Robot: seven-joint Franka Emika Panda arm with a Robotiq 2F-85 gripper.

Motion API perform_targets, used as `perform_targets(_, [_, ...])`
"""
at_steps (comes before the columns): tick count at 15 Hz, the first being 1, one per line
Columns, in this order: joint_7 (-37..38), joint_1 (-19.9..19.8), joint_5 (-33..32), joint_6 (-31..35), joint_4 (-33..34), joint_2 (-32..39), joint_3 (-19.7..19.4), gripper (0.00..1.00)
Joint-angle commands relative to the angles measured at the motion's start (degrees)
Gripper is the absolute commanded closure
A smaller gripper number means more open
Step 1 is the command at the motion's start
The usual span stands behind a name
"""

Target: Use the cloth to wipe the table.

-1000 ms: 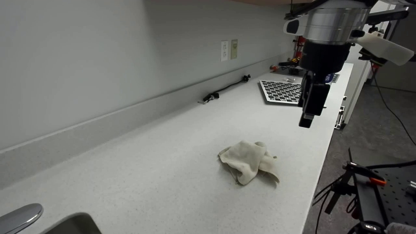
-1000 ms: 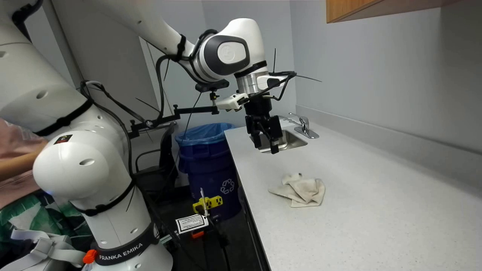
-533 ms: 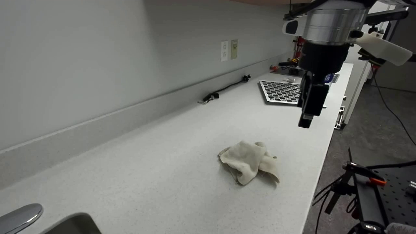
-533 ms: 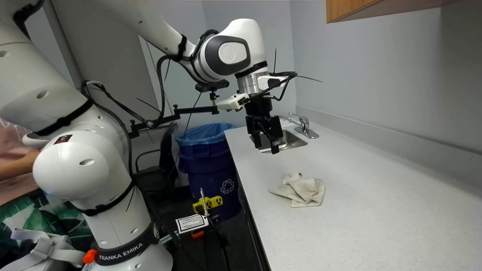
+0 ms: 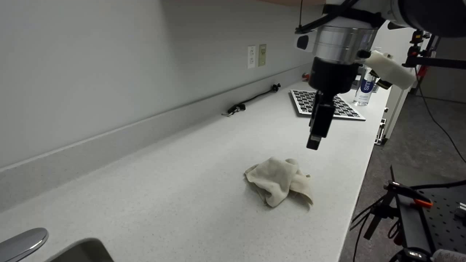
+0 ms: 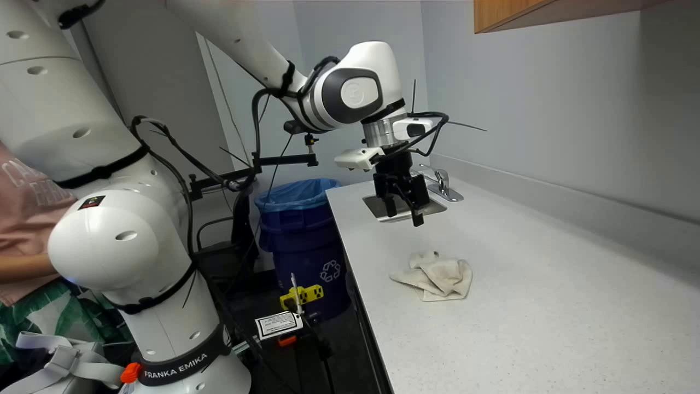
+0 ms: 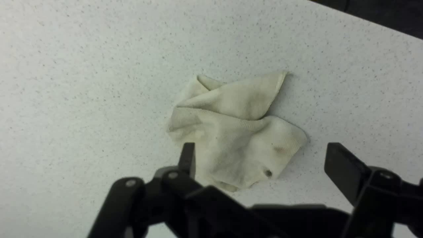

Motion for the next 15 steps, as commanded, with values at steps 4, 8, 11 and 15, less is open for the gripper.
perform_targets(4, [-0.17,-0.01,1.17,4.26,6.46,12.16,-0.43,0.00])
perform_targets(8, [0.06,-0.05,2.14,5.92,7.86,17.67,-0.78,0.00])
perform_targets(11, [0.25,-0.43,3.55,7.85,8.67,20.96,-1.38,0.00])
perform_targets(15, [2.78,-0.86,3.59,10.91,9.33,23.84,-3.05,0.00])
